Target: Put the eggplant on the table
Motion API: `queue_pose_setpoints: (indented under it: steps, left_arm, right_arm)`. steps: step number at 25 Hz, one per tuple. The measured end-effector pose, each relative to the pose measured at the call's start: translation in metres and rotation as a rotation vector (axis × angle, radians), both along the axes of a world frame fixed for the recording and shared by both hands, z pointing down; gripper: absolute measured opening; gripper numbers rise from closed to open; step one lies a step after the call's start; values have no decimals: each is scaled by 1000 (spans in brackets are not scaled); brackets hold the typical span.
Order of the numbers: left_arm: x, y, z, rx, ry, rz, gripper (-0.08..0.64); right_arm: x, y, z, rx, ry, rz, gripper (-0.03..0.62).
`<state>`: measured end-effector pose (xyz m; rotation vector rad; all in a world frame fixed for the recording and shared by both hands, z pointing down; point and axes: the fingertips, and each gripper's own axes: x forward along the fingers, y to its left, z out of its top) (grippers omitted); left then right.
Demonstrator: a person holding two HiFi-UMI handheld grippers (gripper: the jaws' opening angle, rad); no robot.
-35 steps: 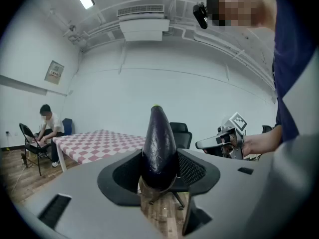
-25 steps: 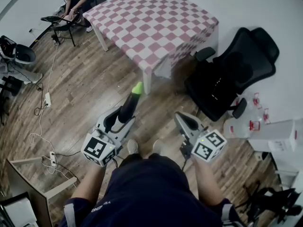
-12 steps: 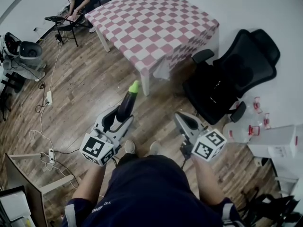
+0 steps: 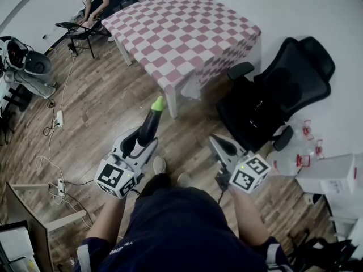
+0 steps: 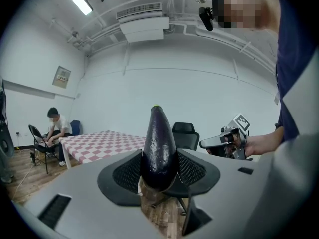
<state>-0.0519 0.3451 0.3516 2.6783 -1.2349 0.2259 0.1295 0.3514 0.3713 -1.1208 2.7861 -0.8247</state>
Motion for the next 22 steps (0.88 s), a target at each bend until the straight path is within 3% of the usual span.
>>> queue_pose_setpoints:
  steps: [12, 22]
  left_arm:
    - [11, -48, -4, 40, 3, 14, 235]
    - [-14, -128, 32, -19, 19, 6, 235]
  right_arm:
    - [18, -40, -2, 19, 7, 22, 15]
    - [-6, -117, 32, -46, 17, 15, 15]
